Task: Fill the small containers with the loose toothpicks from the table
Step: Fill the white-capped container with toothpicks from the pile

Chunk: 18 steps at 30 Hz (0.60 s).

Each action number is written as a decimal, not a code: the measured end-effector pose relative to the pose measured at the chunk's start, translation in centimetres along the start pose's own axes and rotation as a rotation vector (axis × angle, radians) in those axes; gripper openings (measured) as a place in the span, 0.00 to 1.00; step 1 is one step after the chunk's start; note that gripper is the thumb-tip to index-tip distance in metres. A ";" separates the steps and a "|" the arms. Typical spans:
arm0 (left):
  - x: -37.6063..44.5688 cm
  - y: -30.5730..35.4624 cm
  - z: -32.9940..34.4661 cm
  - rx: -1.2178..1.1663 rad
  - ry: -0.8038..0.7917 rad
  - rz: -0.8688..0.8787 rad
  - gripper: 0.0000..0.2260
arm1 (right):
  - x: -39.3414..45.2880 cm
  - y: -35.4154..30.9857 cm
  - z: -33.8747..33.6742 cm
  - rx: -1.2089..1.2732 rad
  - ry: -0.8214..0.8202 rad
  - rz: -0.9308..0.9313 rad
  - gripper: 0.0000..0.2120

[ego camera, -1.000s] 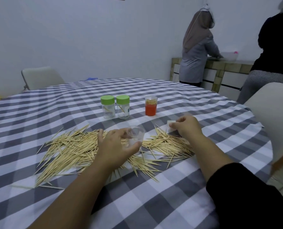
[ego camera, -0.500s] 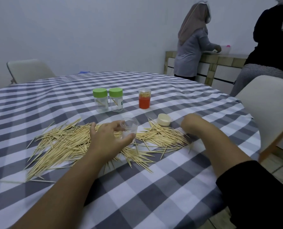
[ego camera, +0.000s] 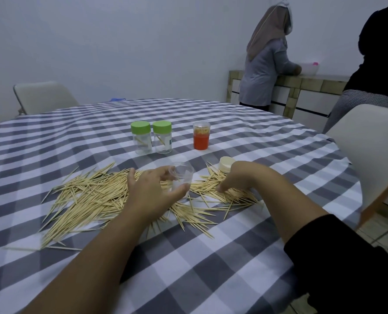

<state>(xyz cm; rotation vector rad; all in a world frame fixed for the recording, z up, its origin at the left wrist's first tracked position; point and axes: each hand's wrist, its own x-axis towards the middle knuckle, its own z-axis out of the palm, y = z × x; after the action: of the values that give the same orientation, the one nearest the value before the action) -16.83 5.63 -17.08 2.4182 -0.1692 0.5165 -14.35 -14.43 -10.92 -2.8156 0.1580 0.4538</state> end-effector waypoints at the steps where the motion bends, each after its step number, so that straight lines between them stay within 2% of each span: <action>1: 0.0 0.1 0.0 0.000 -0.002 -0.003 0.29 | -0.1 -0.4 0.0 -0.032 0.000 -0.009 0.25; 4: 0.0 0.0 0.0 0.000 0.005 -0.008 0.24 | 0.3 -1.5 0.2 -0.111 0.033 0.003 0.19; 9: 0.0 0.0 0.0 0.012 0.003 -0.009 0.22 | 1.4 -2.7 0.7 -0.279 0.055 0.008 0.17; 13: 0.1 -0.1 0.1 0.009 0.008 -0.010 0.22 | 1.9 -3.3 1.0 -0.289 0.090 0.011 0.14; 16: 0.3 -0.4 0.1 0.013 0.018 -0.020 0.23 | 1.9 -3.4 0.7 -0.267 0.156 0.013 0.03; 18: 0.4 -0.5 0.2 0.028 0.022 -0.026 0.23 | 2.2 -3.3 0.2 -0.255 0.195 0.015 0.04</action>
<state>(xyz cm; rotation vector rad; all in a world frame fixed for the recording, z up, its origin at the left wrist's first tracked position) -16.30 5.89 -17.30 2.4377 -0.1220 0.5374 -11.87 -11.35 -10.98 -3.1097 0.1725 0.2142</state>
